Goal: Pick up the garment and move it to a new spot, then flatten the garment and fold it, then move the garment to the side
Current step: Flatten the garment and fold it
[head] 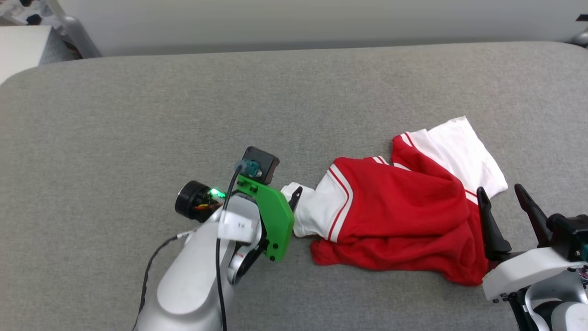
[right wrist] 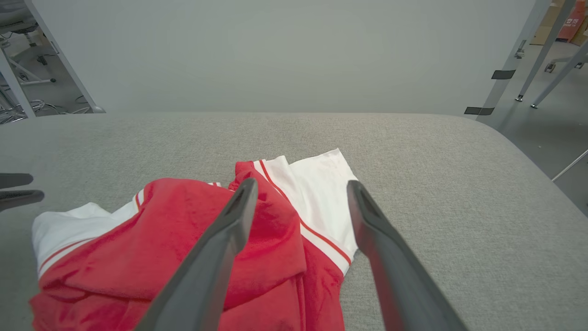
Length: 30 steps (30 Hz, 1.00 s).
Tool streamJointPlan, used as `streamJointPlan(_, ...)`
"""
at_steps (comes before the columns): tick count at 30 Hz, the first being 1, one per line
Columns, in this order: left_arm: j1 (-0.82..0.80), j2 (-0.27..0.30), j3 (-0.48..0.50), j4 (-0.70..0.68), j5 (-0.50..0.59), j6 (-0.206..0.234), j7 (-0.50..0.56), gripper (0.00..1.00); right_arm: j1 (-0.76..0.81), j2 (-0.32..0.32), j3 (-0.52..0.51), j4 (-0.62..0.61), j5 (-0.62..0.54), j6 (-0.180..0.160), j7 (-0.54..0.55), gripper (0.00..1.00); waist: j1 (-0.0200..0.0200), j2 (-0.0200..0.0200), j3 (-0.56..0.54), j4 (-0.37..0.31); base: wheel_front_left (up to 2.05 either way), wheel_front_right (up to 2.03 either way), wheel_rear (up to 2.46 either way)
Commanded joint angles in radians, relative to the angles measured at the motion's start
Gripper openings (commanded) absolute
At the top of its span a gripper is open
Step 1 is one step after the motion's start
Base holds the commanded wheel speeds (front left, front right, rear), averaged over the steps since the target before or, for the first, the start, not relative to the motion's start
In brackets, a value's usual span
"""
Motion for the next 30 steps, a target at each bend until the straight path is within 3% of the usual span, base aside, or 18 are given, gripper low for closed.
streamJointPlan(1, -0.039, 0.005, -0.007, 0.008, 0.011, -0.003, 0.031, 1.00, -0.022, 0.005, 0.004, 0.001, -0.007, -0.001, 0.001, 1.00, 0.0000, -0.0001, 0.028, -0.026, 0.00, 0.00, 0.00)
streamJointPlan(7, -0.104, 0.015, -0.039, 0.057, 0.037, 0.008, 0.138, 1.00, -0.034, 0.009, 0.016, 0.020, -0.017, -0.001, -0.005, 1.00, 0.0000, -0.0001, 0.060, -0.052, 0.00, 0.00, 0.00)
streamJointPlan(12, -0.131, 0.026, -0.041, 0.105, 0.067, 0.044, 0.129, 1.00, -0.042, 0.021, 0.044, 0.041, -0.022, -0.001, -0.018, 1.00, 0.0000, -0.0001, 0.081, -0.069, 0.00, 0.00, 0.00)
streamJointPlan(20, -0.126, 0.032, -0.100, 0.198, 0.083, 0.028, 0.148, 1.00, -0.056, 0.033, 0.038, 0.063, -0.033, -0.001, -0.038, 1.00, 0.0000, -0.0001, 0.104, -0.076, 0.00, 0.00, 0.00)
streamJointPlan(21, -0.123, 0.032, -0.106, 0.208, 0.080, 0.026, 0.147, 0.49, -0.059, 0.033, 0.036, 0.064, -0.035, -0.001, -0.039, 1.00, 0.0000, -0.0001, 0.106, -0.076, 0.00, 0.00, 0.00)
streamJointPlan(22, -0.120, 0.030, -0.107, 0.214, 0.074, 0.024, 0.144, 0.20, -0.061, 0.034, 0.034, 0.065, -0.036, -0.001, -0.039, 1.00, 0.0000, -0.0001, 0.106, -0.076, 0.00, 0.00, 0.00)
streamJointPlan(23, -0.117, 0.029, -0.105, 0.221, 0.065, 0.023, 0.131, 0.00, -0.063, 0.034, 0.033, 0.065, -0.037, -0.001, -0.039, 1.00, 0.0000, -0.0001, 0.106, -0.075, 0.00, 0.00, 0.00)
streamJointPlan(30, -0.113, 0.043, -0.033, 0.233, 0.024, 0.065, -0.046, 0.00, -0.057, 0.032, 0.020, 0.078, -0.042, -0.001, -0.035, 1.00, 0.0000, -0.0001, 0.075, -0.053, 0.00, 0.00, 0.00)
